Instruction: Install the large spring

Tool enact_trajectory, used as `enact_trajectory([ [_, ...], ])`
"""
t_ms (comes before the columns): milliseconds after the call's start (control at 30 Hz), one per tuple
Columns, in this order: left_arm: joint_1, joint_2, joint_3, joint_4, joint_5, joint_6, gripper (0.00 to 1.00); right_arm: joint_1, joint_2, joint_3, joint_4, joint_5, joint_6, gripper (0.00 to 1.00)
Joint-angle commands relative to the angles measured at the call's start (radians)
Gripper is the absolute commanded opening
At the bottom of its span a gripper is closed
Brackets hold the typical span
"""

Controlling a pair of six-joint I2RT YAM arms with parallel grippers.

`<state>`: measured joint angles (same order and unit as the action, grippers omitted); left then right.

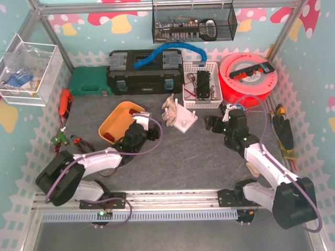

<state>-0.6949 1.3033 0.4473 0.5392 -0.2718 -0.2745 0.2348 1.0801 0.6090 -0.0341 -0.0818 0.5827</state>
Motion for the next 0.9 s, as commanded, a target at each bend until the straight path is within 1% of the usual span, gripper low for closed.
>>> enact_trajectory([
  [0, -0.005, 0.103, 0.125, -0.070, 0.117, -0.010, 0.69, 0.043, -0.040, -0.082, 0.109, -0.008, -0.059, 0.98],
  [33, -0.005, 0.124, 0.141, -0.074, 0.124, -0.017, 0.61, 0.046, -0.056, -0.109, 0.138, -0.004, -0.062, 0.98],
  [67, -0.005, 0.142, 0.158, -0.077, 0.152, -0.023, 0.56, 0.047, -0.075, -0.136, 0.167, -0.004, -0.067, 0.98],
  [167, -0.005, 0.212, 0.218, -0.109, 0.172, -0.024, 0.53, 0.049, -0.127, -0.200, 0.241, -0.037, -0.100, 0.98],
  [267, -0.005, 0.292, 0.276, -0.140, 0.195, -0.023, 0.49, 0.050, -0.166, -0.244, 0.278, 0.005, -0.110, 0.98],
  [367, -0.005, 0.354, 0.316, -0.144, 0.235, -0.035, 0.48, 0.051, -0.175, -0.265, 0.300, 0.006, -0.109, 0.98],
  [567, -0.005, 0.446, 0.372, -0.161, 0.211, -0.049, 0.51, 0.051, -0.141, -0.266, 0.328, -0.033, -0.116, 0.98],
  [700, -0.005, 0.505, 0.405, -0.175, 0.189, -0.038, 0.51, 0.051, -0.118, -0.278, 0.354, -0.044, -0.113, 0.98],
  [867, -0.005, 0.543, 0.432, -0.179, 0.205, -0.027, 0.50, 0.052, -0.113, -0.278, 0.354, -0.030, -0.120, 0.98],
])
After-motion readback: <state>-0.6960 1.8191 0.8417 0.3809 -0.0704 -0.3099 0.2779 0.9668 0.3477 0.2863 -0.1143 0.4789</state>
